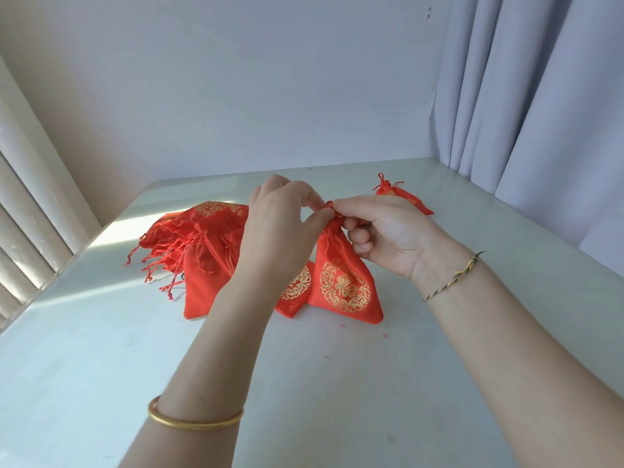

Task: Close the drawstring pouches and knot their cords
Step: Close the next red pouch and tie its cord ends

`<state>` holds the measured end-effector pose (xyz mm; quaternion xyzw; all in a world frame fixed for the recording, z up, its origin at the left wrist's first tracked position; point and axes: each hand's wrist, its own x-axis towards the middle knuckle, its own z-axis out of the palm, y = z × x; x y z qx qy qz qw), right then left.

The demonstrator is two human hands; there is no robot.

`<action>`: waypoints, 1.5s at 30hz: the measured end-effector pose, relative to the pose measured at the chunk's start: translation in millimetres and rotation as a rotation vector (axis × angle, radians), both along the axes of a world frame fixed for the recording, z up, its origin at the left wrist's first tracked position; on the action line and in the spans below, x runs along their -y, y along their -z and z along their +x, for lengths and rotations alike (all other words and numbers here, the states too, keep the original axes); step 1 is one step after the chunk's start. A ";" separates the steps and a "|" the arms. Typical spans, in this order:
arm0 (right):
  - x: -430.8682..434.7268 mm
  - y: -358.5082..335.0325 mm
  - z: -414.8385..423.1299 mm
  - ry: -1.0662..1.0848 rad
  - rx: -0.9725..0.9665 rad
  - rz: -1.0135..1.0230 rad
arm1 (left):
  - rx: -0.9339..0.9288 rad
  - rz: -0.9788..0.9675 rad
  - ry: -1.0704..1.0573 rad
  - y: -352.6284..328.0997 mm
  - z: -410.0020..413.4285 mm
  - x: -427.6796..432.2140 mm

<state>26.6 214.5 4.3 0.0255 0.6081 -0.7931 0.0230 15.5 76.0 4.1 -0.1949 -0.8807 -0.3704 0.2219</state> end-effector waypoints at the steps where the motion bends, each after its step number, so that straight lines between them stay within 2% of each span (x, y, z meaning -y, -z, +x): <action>1: -1.8 -1.2 0.0 -0.007 -0.004 -0.007 | -0.005 -0.002 0.009 0.1 -0.4 0.0; 3: -7.1 -2.8 -1.1 -0.002 -0.019 -0.038 | 0.017 0.034 0.038 -0.4 -0.7 0.1; 7: -20.8 -0.4 -6.5 0.123 -0.066 -0.057 | 0.267 0.259 0.124 -4.0 -1.2 4.6; 12: -21.3 10.9 -12.1 0.243 -0.202 0.107 | 0.577 0.528 0.258 -3.6 -4.8 8.0; 15: -19.1 14.8 -12.8 0.252 -0.289 0.209 | 0.687 0.681 0.364 -5.2 -6.4 11.2; 17: -17.8 15.5 -13.4 0.258 -0.299 0.190 | 0.730 0.752 0.425 -7.1 -7.2 13.0; 21: -18.4 23.7 -14.9 0.201 -0.199 0.219 | 0.741 0.842 0.461 -3.5 -7.2 8.9; 25: -32.2 21.7 -7.6 -0.066 0.026 0.197 | 0.753 0.926 0.415 5.5 -10.3 0.8; 28: -47.8 24.5 2.5 -0.228 0.020 0.492 | 0.766 1.007 0.412 9.9 -12.9 -6.5; 30: -56.3 33.0 4.1 -0.183 0.024 0.721 | 0.793 1.044 0.428 9.9 -16.3 -18.7; 33: -77.1 45.3 -1.9 0.090 -0.043 0.711 | 0.810 1.028 0.412 4.7 -24.2 -46.8; 37: -113.3 60.1 -12.4 0.329 -0.056 0.619 | 0.801 0.780 0.304 15.5 -38.4 -79.8; 41: -143.5 62.8 -39.9 0.463 -0.055 0.727 | 0.819 0.566 0.229 40.1 -54.2 -100.7; 45: -155.2 54.4 -77.0 0.535 -0.056 0.860 | 0.815 0.539 0.225 44.2 -65.7 -109.0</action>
